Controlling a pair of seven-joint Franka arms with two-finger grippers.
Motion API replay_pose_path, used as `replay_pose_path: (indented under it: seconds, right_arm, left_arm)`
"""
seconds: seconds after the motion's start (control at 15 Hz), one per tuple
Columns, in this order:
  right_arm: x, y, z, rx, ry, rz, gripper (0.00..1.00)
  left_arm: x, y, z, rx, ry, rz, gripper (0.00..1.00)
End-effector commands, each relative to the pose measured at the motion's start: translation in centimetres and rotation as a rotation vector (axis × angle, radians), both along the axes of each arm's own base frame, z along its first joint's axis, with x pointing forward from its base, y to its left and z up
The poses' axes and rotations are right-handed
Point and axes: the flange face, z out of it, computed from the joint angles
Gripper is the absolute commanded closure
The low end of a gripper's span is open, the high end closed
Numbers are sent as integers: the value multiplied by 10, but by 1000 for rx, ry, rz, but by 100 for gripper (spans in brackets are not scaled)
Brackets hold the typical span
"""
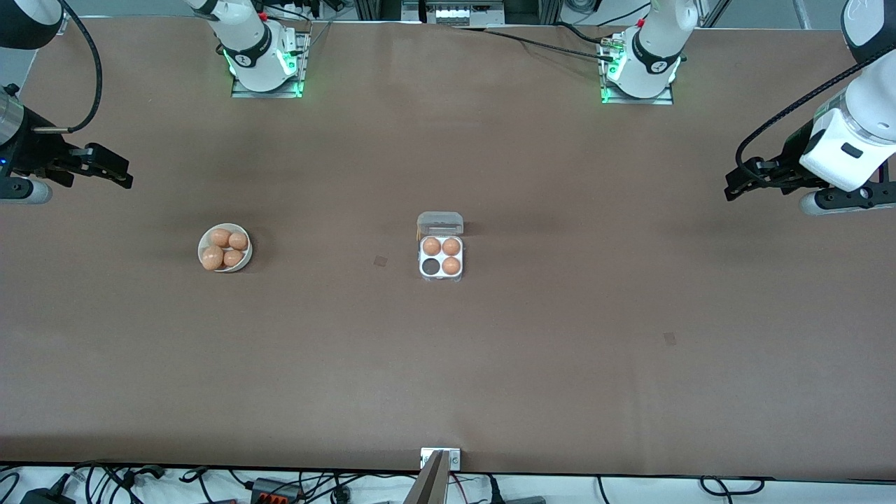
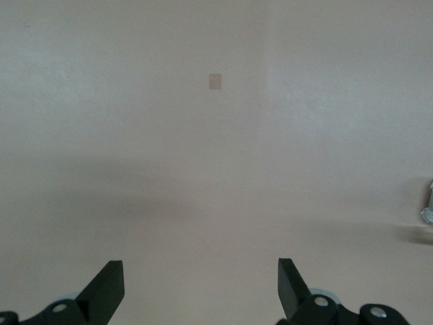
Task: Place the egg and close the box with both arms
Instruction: 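Reach the right gripper down to the white bowl of eggs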
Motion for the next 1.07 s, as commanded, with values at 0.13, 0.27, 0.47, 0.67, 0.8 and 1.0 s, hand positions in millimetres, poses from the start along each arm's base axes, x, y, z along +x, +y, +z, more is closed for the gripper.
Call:
replay_pose_path:
  seconds: [0.13,0.27,0.47,0.67,0.8,1.0]
  right_arm:
    - [-8,-2,5,-7,-3,12,0]
    - [-5,2,-1,-8,3,19,0]
    - [9,17,-37,-13,71,50,0]
    - [30,27,-97,-12,157,79,0]
    - [42,42,-131,-10,177,128,0]
    - [56,35,-177,-13,208,112,0]
  left_arm:
    - [-2,0,7,28,-15,-20,0]
    - [-2,0,8,28,-15,-20,0]
    - [-2,0,8,28,-15,-20,0]
    - [-2,0,8,28,-15,-22,0]
    - [-2,0,8,28,-15,-22,0]
    - [-2,0,8,28,-15,-20,0]
